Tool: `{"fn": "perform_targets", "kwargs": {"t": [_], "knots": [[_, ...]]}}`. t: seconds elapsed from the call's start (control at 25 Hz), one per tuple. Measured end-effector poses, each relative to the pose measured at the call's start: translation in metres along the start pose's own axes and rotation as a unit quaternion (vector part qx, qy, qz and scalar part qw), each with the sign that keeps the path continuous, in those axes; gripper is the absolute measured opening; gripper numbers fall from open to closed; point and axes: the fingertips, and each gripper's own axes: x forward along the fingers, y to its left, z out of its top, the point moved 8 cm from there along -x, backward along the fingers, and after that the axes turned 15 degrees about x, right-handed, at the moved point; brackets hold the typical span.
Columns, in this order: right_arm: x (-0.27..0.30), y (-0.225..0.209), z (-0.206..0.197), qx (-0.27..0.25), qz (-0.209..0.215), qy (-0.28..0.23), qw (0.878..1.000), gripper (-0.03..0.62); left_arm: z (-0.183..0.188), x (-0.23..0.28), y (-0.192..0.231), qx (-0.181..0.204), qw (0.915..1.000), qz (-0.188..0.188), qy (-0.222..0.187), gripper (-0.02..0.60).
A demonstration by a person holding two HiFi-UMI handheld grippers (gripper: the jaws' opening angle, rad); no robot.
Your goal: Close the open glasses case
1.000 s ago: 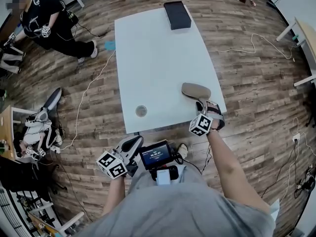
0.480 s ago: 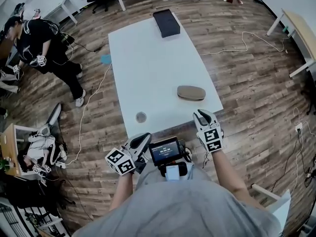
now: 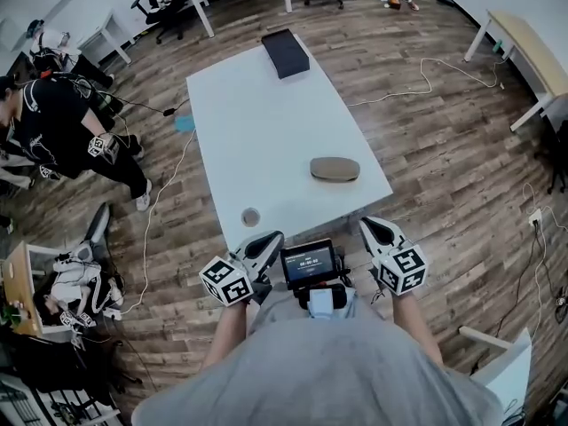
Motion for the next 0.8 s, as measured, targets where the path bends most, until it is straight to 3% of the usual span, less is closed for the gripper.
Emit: {"fn": "perform_targets", "kwargs": {"t": [0.8], "knots": [[-0.026, 0.013, 0.001, 0.008, -0.025, 0.006, 1.0, 0.031, 0.002, -0.011, -0.01, 0.011, 0.9999, -0.001, -0.002, 0.018]]}}
